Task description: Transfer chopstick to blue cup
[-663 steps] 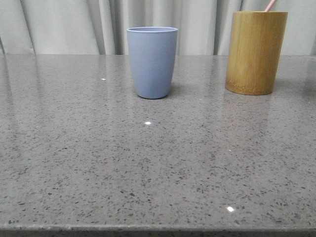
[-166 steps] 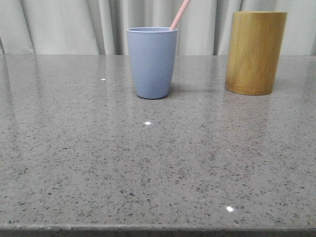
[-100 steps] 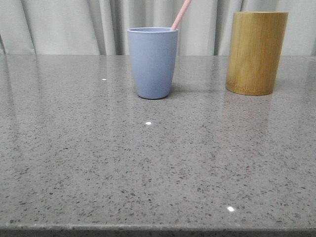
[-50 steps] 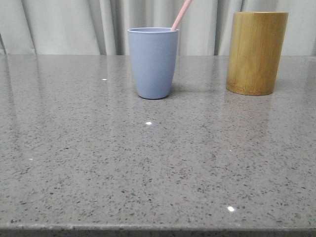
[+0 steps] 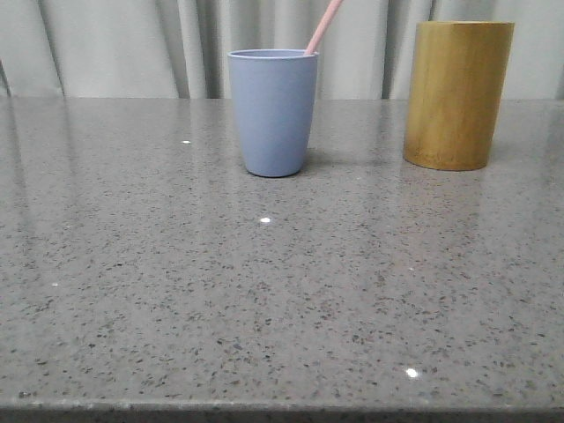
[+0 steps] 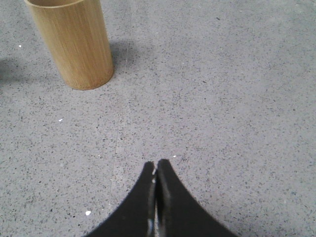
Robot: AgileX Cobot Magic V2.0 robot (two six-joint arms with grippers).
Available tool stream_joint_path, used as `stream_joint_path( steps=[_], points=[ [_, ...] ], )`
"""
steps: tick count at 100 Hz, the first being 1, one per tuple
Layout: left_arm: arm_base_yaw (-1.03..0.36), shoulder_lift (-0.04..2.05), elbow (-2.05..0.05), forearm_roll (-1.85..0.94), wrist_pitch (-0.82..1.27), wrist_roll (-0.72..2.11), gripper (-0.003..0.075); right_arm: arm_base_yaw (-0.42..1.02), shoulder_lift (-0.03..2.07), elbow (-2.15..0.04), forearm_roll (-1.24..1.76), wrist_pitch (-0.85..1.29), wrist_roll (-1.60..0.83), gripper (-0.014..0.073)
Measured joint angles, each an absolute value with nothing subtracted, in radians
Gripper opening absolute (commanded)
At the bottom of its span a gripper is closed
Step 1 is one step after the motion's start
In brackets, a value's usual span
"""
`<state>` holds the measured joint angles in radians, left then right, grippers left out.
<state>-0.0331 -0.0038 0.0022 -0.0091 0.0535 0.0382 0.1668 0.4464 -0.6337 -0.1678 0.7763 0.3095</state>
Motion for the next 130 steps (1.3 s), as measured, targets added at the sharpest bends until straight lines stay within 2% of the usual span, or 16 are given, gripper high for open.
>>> stream_joint_path(
  steps=[103, 117, 130],
  points=[
    [-0.033, -0.004, 0.002, -0.009, 0.053, 0.038, -0.0019, 0.167, 0.444, -0.631, -0.168, 0.776, 0.31, -0.0067],
    [-0.033, -0.004, 0.002, -0.009, 0.053, 0.038, -0.0019, 0.165, 0.394, -0.596, -0.168, 0.722, 0.301, -0.0067],
    [-0.033, -0.004, 0.002, -0.009, 0.053, 0.038, -0.0019, 0.165, 0.319, -0.508, -0.182, 0.588, 0.295, -0.0067]
  ],
)
